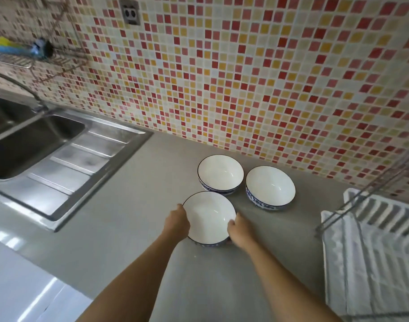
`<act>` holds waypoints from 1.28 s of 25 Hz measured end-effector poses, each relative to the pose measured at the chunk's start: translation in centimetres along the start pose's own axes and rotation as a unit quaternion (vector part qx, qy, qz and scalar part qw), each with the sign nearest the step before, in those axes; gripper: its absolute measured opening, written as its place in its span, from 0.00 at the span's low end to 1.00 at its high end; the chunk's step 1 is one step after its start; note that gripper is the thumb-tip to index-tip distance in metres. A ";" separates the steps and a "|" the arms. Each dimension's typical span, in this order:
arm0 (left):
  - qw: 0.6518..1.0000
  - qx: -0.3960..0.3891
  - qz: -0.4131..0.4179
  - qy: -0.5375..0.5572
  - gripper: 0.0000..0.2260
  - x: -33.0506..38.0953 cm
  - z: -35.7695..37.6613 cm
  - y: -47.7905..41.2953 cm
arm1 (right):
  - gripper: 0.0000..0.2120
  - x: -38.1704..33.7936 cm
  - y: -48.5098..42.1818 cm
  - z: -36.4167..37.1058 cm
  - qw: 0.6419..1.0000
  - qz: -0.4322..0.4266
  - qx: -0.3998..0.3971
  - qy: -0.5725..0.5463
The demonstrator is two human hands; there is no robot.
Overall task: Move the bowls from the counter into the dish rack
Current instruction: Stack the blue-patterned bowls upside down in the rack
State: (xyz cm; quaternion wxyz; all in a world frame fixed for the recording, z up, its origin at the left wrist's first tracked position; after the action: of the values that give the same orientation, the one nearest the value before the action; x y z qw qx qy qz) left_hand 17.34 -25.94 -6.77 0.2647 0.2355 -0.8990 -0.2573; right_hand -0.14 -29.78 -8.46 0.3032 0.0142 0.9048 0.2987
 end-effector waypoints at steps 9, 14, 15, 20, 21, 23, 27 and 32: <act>0.997 0.050 0.061 0.005 0.15 0.6 -2.4 5.9 | 0.15 -1.4 6.4 -1.9 0.996 -0.058 0.050 -0.038; 0.984 0.120 0.128 0.029 0.15 1.7 -4.8 14.7 | 0.17 -2.4 14.5 -4.3 0.985 -0.121 0.112 -0.058; 0.979 0.143 0.142 0.045 0.15 1.9 -5.1 16.9 | 0.17 -2.5 16.6 -4.8 0.979 -0.139 0.137 -0.059; 0.899 0.238 0.310 0.199 0.19 4.6 -8.0 27.4 | 0.19 -4.2 27.4 -9.6 0.927 -0.268 0.241 -0.103; 0.874 0.240 0.346 0.242 0.19 5.1 -8.5 29.1 | 0.21 -4.6 29.3 -10.6 0.917 -0.288 0.253 -0.110; 0.815 0.236 0.428 0.311 0.14 8.2 -9.7 34.5 | 0.26 -4.7 35.2 -14.1 0.889 -0.336 0.271 -0.151; 0.737 0.207 0.520 0.378 0.09 11.8 -9.9 40.2 | 0.16 -4.3 40.3 -18.4 0.852 -0.372 0.226 -0.290; 0.670 0.108 0.613 0.405 0.31 19.3 -9.0 44.4 | 0.14 0.5 46.4 -26.0 0.785 -0.466 0.192 -0.361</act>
State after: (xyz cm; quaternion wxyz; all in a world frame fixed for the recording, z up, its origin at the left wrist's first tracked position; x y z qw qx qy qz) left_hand -4.50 -6.16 32.69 0.6735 -0.2612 -0.6671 0.1821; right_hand -22.22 -5.35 33.35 0.7008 -0.2447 0.6645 -0.0860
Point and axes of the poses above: each hand's wrist, its own y-axis away from the middle knuckle, its own z-axis out of the palm, x = y × z, the point moved 3 cm from there along -y, towards the middle knuckle, and after that the axes turned 12 degrees about -x, right-handed, at the moved point
